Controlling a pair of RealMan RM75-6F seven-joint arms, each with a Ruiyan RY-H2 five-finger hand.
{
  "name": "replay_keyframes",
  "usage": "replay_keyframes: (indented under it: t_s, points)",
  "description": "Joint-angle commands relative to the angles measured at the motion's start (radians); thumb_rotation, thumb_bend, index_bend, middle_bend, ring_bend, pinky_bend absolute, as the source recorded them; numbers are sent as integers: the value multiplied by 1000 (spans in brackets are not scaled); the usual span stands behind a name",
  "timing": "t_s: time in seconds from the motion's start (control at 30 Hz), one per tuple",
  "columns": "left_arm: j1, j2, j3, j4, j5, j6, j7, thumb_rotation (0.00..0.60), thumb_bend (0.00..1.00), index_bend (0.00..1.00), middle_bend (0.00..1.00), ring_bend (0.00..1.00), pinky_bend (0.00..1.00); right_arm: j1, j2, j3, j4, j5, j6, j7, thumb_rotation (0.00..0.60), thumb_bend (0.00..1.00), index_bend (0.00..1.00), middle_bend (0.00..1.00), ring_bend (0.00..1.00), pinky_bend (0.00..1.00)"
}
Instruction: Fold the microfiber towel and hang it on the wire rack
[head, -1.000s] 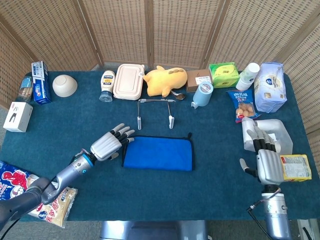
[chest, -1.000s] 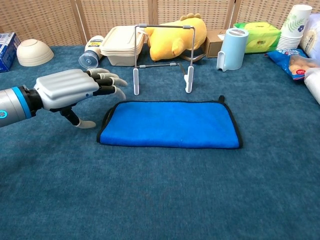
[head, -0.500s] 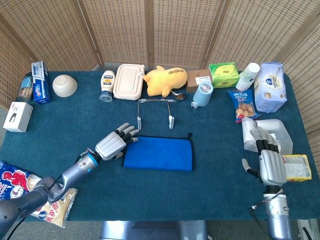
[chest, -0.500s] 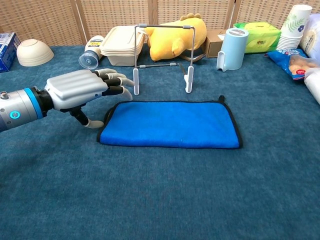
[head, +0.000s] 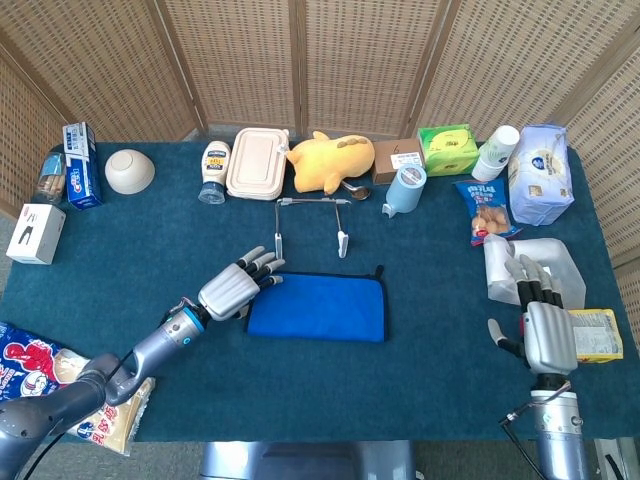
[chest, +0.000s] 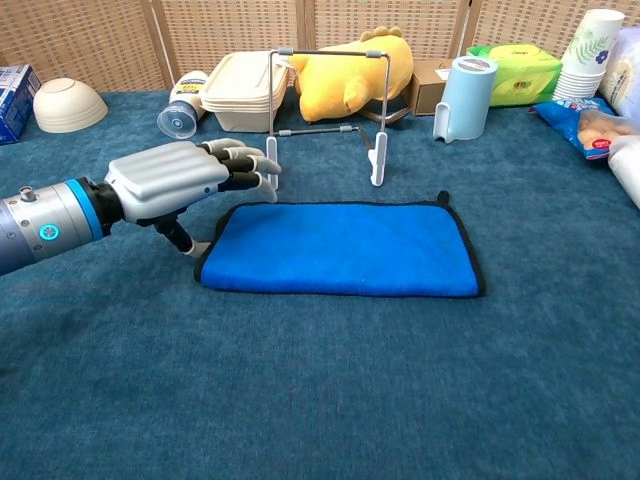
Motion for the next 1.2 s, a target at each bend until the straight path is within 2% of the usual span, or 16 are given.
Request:
replay_keyframes:
  t_s: [0.03, 0.33, 0.6, 1.2]
  points:
    - [-2, -6, -5, -1, -8, 4, -7, 600, 340, 234, 109, 0, 0, -1, 0, 1, 1, 0, -1, 1, 600, 284, 80, 0, 0, 0]
    - [-12, -37, -18, 7, -33, 4, -37, 600, 373, 282, 132, 0, 0, -7, 2, 4, -2, -1, 0, 3, 600, 284, 80, 0, 0, 0]
    - [-27, -68, -13, 28, -39, -9, -60, 600, 453, 374, 174, 0, 0, -16, 8, 7, -12, -3, 8, 4, 600, 282, 80, 0, 0, 0]
    - [-59, -113, -37, 75, -72, -25, -95, 600, 507, 556, 224, 11, 0, -41, 26, 8, -38, -13, 30, 15, 600, 280, 86, 0, 0, 0]
